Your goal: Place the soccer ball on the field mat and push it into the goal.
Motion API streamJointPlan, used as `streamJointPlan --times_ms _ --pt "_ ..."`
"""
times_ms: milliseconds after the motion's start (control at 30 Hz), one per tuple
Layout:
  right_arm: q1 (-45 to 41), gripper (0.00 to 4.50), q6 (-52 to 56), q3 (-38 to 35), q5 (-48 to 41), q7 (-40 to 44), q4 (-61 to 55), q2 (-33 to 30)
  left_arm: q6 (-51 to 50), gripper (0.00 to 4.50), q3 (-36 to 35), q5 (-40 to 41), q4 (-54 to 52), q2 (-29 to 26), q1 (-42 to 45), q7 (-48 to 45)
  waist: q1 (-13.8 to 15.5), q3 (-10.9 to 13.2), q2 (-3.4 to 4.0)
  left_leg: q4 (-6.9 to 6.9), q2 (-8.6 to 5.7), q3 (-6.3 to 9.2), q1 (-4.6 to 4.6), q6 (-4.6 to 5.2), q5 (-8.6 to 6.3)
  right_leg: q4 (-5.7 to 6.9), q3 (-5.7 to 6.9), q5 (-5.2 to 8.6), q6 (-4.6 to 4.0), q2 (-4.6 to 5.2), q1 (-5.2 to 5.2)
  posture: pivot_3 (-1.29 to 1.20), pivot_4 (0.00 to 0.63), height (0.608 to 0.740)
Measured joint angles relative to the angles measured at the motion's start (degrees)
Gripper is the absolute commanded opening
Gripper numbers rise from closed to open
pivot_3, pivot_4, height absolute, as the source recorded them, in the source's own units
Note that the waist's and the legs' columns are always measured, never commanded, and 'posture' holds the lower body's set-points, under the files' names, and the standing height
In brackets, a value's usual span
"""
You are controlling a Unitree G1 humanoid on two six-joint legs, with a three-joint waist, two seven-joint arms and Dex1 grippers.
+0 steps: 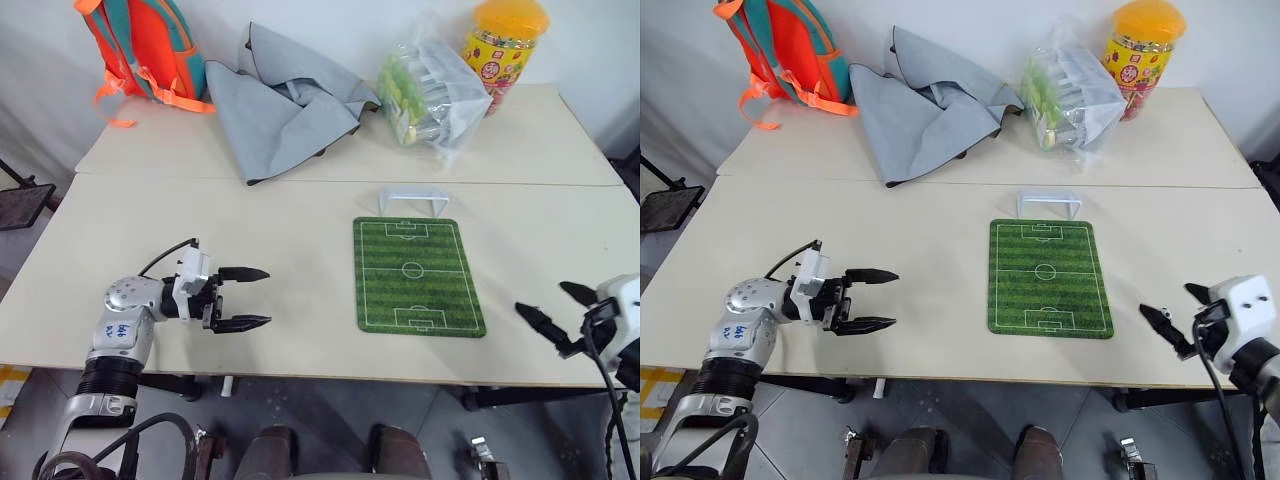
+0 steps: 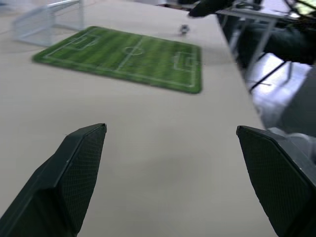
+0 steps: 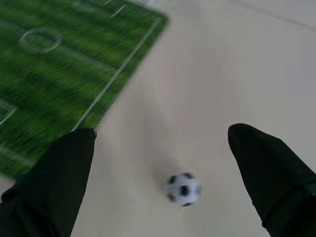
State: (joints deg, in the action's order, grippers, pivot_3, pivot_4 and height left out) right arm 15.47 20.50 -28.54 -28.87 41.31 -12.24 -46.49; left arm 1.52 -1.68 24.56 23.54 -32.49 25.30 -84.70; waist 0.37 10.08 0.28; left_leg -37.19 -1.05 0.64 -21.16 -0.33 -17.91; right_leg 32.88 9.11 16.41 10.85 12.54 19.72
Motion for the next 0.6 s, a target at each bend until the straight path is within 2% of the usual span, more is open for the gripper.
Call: streamJointPlan --times_ms 267,533,600 --pt "-6.5 4.48 -1.4 2.2 4.0 2.2 9.7 -0.2 -0.3 4.50 0.1 0.0 -0.5 0.0 0.4 -1.2 -0.3 0.1 -0.09 -0.06 0.02 0.00 0.02 0.00 0.00 0.05 0.00 0.00 -0.01 0.00 -0.02 0.00 0.150 0.740" --pt "-7.3 4.48 -1.5 5.1 5.0 4.2 13.3 0.7 -0.9 4.50 -0.1 0.1 -1.3 -1.1 -1.0 -1.2 -0.3 0.1 -0.10 -0.06 0.02 0.01 0.02 0.00 0.00 0.05 0.01 0.00 -0.01 -0.01 -0.03 0.00 0.150 0.740" --pt "-8.5 4.10 -1.9 5.6 5.1 4.7 14.8 0.9 -0.8 4.50 -0.1 0.0 -1.3 -1.4 -1.0 -1.2 -0.3 0.0 -0.14 -0.09 0.03 0.01 0.06 0.00 0.00 0.05 0.01 -0.01 -0.01 -0.01 -0.08 0.00 0.150 0.740"
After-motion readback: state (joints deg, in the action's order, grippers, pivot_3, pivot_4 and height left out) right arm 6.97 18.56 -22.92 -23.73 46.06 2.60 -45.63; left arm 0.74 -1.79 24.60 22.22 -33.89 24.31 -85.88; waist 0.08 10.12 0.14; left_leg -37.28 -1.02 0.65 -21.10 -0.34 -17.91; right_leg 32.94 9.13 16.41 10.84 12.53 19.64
